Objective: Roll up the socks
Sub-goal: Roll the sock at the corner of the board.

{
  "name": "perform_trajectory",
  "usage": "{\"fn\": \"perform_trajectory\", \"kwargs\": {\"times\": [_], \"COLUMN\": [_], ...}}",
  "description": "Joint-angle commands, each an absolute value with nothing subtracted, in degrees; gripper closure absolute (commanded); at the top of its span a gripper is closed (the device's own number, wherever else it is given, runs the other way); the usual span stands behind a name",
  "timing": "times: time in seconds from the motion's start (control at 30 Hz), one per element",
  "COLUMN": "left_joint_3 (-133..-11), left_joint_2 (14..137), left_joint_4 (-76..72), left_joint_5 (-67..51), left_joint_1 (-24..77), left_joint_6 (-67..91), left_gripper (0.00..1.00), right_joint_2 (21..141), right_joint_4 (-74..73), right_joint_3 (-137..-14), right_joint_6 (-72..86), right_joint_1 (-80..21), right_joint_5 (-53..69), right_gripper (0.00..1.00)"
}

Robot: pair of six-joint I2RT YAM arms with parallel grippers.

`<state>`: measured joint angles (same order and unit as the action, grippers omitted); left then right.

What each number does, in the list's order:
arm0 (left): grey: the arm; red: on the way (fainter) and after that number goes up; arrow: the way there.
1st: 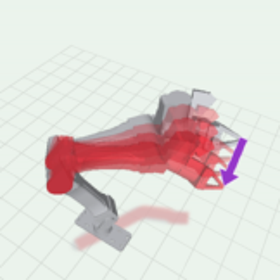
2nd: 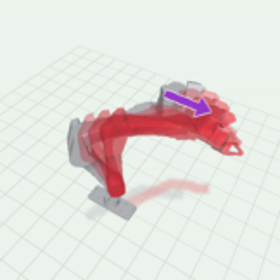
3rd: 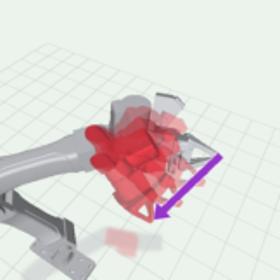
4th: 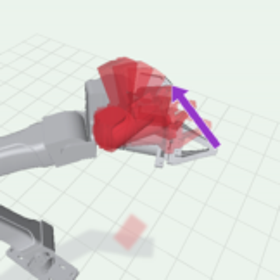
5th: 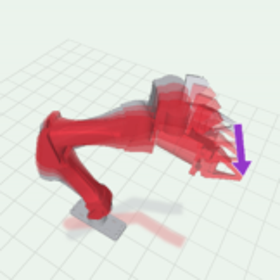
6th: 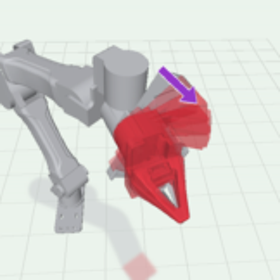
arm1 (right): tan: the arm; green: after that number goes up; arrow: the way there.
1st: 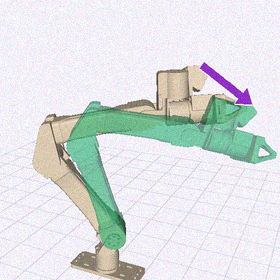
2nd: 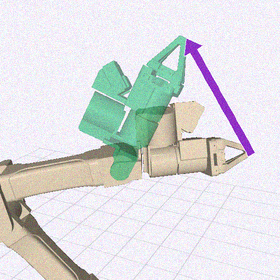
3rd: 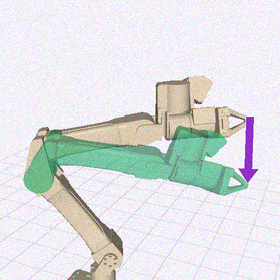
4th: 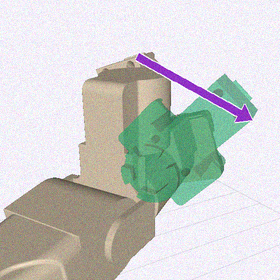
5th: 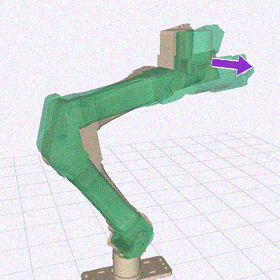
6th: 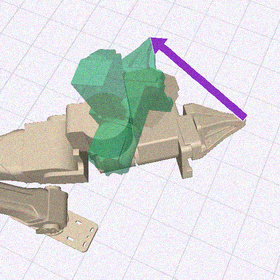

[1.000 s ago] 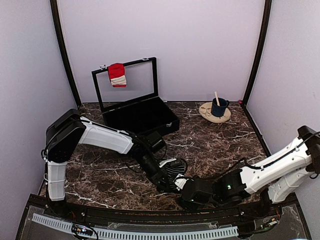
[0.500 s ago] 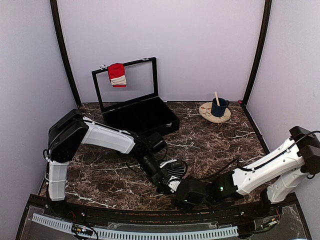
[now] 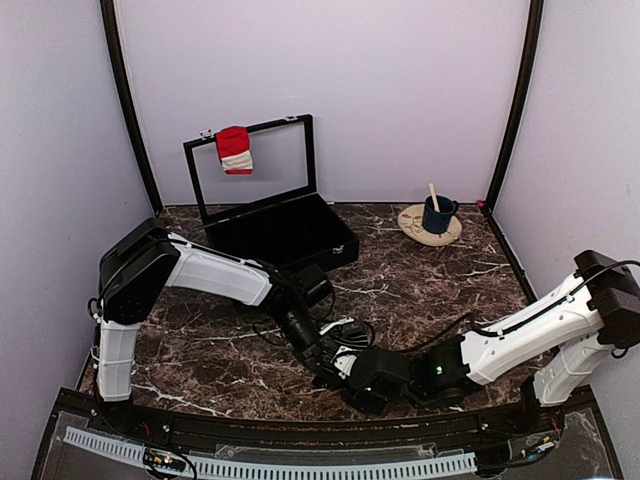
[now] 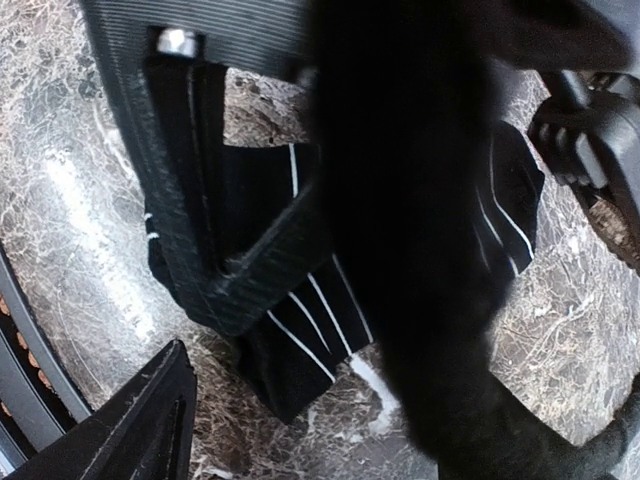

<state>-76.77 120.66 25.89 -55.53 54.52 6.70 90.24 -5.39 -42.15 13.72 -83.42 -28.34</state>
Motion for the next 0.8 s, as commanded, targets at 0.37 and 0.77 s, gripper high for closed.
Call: {"fn": "perform_trajectory", "kwargs": {"times": [0.37, 0.77], "left_joint_3": [-78.65, -78.01], "left_joint_2": [121.13, 120.75], "left_joint_4": [27.77, 27.31], "left_joint_5": [-58.38, -54.95], "left_joint_1": [53.98, 53.97], "left_joint_6": [6.04, 7.00], "left_gripper": [1.00, 0.96], "right_joint_2": [93.23, 92.91], "right_joint_4": [-1.59, -1.69], "right_joint_3": [-42.17, -41.16], "right_joint_6": [12.19, 13.49], "right_joint_1": [-81.68, -81.41], "right_joint_5": [-25.69, -24.30], "right_gripper": [0.39, 0.79]}}
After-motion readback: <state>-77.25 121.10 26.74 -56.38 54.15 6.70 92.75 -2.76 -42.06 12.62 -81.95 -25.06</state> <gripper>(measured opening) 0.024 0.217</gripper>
